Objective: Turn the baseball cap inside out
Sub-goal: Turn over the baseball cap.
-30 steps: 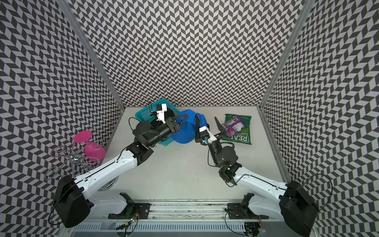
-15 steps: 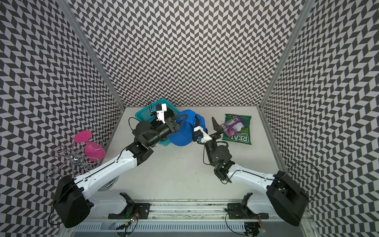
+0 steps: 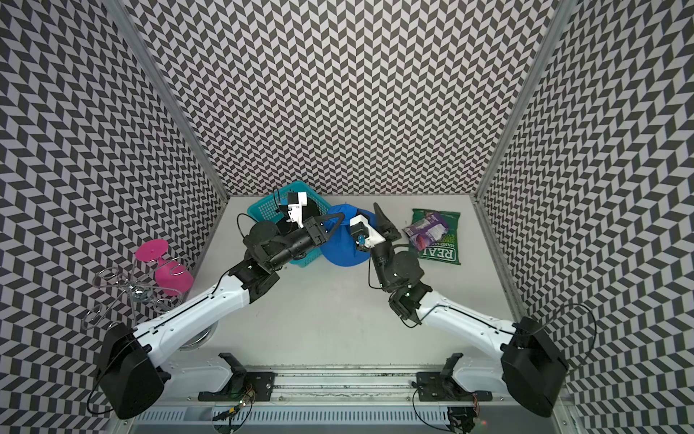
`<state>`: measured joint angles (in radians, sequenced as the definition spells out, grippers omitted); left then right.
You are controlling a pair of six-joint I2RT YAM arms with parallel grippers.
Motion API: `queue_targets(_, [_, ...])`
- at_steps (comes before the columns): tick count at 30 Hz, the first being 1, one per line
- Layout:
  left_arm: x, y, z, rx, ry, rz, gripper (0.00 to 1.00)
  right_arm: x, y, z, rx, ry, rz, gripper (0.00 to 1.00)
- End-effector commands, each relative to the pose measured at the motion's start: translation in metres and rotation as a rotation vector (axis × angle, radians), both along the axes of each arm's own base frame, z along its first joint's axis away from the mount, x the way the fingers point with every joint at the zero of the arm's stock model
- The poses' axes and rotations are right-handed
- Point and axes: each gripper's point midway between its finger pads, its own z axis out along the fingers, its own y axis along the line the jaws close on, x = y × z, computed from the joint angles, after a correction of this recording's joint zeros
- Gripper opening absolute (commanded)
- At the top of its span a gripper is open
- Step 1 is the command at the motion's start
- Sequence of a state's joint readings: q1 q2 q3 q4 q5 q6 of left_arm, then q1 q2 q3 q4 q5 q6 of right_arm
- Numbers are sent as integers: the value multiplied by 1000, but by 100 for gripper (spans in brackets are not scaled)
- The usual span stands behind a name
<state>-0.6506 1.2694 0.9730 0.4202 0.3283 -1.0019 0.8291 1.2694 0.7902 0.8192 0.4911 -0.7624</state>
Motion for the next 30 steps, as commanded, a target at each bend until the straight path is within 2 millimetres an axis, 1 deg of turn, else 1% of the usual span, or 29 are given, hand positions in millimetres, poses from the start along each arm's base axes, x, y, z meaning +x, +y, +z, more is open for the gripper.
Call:
queue_targets(1, [-3, 7, 23, 5, -83, 0, 0, 4, 17, -14, 0, 110, 86, 9])
queue_targets(2, [-2, 10, 24, 17, -108, 6, 2, 4, 22, -17, 7, 160, 136, 0])
queue_targets(3, [-1, 13, 25, 33, -134, 16, 12, 4, 28, -20, 16, 215, 184, 0])
queue_targets(4, [0, 17, 25, 56, -155, 31, 26, 3, 33, -23, 33, 274, 240, 0])
queue_targets(5, [2, 20, 23, 93, -187, 47, 43, 1, 38, -26, 53, 347, 311, 0])
queue_targets(6, [2, 23, 22, 133, -226, 61, 54, 0, 42, -28, 75, 414, 366, 0])
queue_targets(7, [2, 25, 20, 180, -263, 76, 60, -2, 45, -30, 99, 479, 420, 0])
queue_targets(8, [2, 26, 16, 235, -298, 88, 63, -4, 49, -33, 121, 552, 490, 0])
queue_targets(10, [-2, 27, 9, 324, -378, 85, 64, -9, 54, -38, 167, 675, 591, 0])
queue_targets(13, [-9, 28, -3, 464, -494, 74, 64, -17, 53, -42, 255, 844, 728, 0])
queue_targets(15, [-11, 33, -9, 532, -548, 83, 63, -25, 51, -40, 314, 934, 832, 0])
queue_targets(17, [-16, 34, -13, 581, -611, 74, 62, -32, 50, -37, 357, 1006, 927, 0])
queue_targets(21, [-22, 29, -22, 643, -678, 35, 54, -47, 50, -30, 417, 1146, 1084, 0])
queue_targets(23, [-24, 26, -24, 652, -702, 16, 54, -54, 50, -27, 429, 1195, 1150, 0])
queue_targets(27, [-33, 17, -22, 633, -743, -39, 63, -54, 47, -24, 470, 1235, 1147, 0])
queue_targets(30, [-40, 11, -23, 630, -760, -56, 77, -50, 44, -23, 485, 1226, 1111, 0])
